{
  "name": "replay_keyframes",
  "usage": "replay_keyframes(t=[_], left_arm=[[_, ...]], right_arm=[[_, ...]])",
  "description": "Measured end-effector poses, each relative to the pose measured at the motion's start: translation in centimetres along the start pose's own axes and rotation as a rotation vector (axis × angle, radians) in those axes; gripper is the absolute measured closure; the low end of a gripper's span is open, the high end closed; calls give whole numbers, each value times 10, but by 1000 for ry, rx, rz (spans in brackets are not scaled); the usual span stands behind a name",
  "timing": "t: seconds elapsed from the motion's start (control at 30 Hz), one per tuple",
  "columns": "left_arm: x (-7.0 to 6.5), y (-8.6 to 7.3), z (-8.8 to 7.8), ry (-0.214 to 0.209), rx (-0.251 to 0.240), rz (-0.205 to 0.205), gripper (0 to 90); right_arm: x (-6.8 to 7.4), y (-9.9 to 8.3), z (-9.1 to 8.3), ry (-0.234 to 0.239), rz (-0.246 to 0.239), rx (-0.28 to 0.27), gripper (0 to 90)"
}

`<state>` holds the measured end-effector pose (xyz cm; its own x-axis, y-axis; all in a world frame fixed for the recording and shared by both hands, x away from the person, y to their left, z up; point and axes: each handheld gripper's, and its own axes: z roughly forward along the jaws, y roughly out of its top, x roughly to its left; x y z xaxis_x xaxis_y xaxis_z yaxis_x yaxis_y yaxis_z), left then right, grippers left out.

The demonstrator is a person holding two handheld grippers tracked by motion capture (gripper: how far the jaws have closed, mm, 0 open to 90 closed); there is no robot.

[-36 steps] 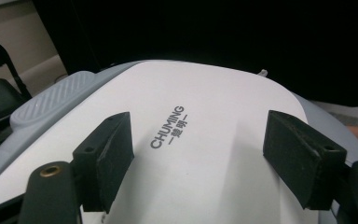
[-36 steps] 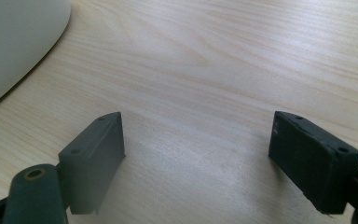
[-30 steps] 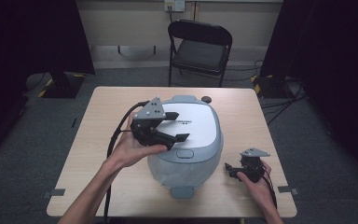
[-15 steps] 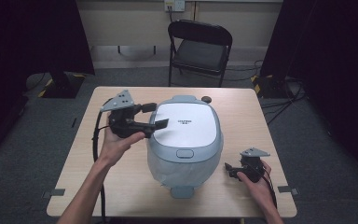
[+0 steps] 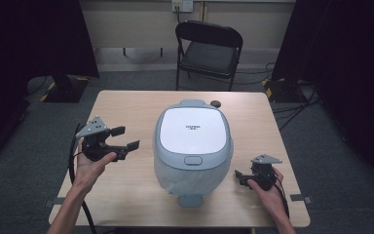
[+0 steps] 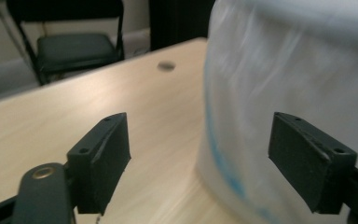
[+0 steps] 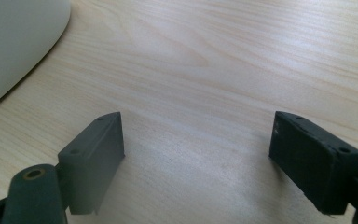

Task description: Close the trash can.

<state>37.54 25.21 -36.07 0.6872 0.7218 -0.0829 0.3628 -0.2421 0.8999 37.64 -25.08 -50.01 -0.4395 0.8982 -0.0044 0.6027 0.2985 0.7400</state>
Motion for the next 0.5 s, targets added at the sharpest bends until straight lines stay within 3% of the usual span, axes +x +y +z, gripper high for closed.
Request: replay_keyframes(t=[0.07,0.13,0.2,0.37,0.5], left_arm=[[3,-14,3,23,26,-20,184],[8,-29,5,18,52,-30,182],[14,-46,8,57,105,-52,183],[30,-83,19,112,233,-49,196],[38,-112,26,159,298,-76,190]], right_arm=[[0,0,0,0,-1,0,165],[0,0,0,0,0,0,165],[0,0,0,0,0,0,165],[0,0,0,0,0,0,165],[0,0,0,0,1,0,165]])
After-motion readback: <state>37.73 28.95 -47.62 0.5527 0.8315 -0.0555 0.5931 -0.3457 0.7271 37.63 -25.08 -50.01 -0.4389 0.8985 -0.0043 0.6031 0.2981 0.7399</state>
